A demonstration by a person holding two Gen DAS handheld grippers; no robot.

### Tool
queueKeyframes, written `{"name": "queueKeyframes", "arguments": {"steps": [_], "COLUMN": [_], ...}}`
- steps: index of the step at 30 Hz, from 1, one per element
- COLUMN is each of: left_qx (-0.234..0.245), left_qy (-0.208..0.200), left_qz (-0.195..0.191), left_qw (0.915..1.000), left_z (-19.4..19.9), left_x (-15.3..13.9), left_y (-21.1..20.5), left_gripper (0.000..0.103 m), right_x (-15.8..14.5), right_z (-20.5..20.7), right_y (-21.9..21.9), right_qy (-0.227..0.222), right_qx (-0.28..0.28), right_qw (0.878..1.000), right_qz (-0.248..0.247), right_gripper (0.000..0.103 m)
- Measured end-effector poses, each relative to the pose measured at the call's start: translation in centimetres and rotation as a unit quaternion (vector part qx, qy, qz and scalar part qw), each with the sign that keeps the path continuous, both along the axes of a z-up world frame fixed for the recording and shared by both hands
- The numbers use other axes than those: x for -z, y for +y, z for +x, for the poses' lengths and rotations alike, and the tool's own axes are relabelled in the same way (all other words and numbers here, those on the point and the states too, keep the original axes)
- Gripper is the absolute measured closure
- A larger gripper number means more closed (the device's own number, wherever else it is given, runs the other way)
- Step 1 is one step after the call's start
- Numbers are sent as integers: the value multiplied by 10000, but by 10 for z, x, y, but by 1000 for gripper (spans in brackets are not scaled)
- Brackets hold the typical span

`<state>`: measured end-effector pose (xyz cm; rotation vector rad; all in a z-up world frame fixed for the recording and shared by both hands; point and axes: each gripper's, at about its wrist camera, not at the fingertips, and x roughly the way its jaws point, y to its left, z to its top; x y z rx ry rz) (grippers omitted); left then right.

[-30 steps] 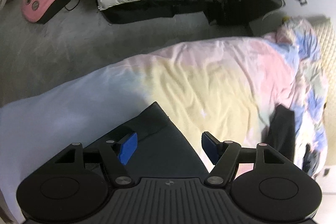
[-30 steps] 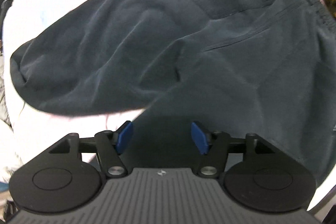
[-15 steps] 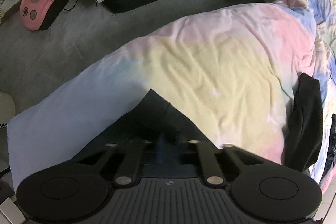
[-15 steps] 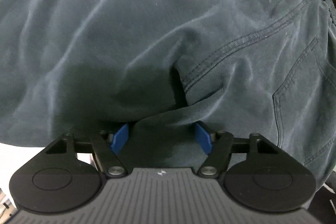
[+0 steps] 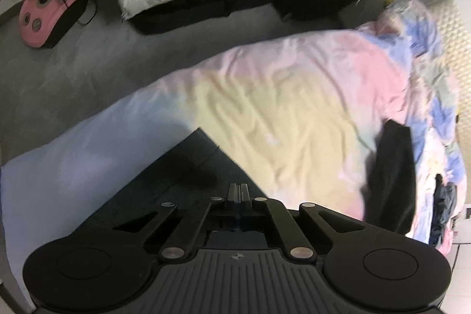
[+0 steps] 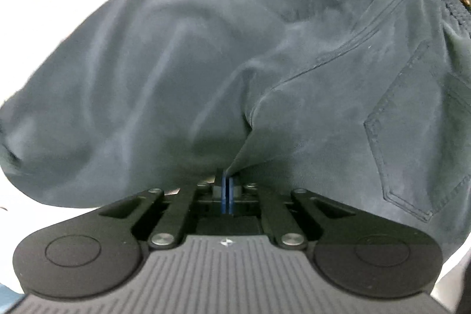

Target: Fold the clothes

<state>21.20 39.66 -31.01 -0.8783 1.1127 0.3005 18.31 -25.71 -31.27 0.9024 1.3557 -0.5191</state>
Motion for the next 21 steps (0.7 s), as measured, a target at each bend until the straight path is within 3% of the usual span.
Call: {"name": "queueKeyframes", "arguments": {"steps": [6, 12, 13, 15, 19, 21], "left_qx": [-35, -65, -59, -49, 43, 13], "left_qy": [-341, -199, -176, -138, -16, 85], "left_qz": [-157, -235, -226, -203, -52, -51], "left_qw": [9993, 9995, 9996, 9997, 10000, 10000], "left_z": [-5, -2, 0, 4, 9, 5], "left_x": [-13, -3, -2, -1, -1, 4], "left_y": [7, 7, 5, 1, -8, -10], "left_gripper": [103, 98, 95, 78, 56, 54], "right_x": [-27, -5, -1, 7, 0, -7], "right_z": [-11, -1, 1, 5, 2, -12], "right_y": [-24, -19, -17, -13, -13, -20], "right_qy": [-760, -570, -572, -579, -582, -723], "right_qx": [567, 379, 349, 265, -172, -198], "right_qw": [9948, 9975, 9976, 9978, 9982, 9972], "right_qz": [369, 201, 190, 164, -38, 0], "right_gripper": [101, 99, 94, 84, 74, 74]}}
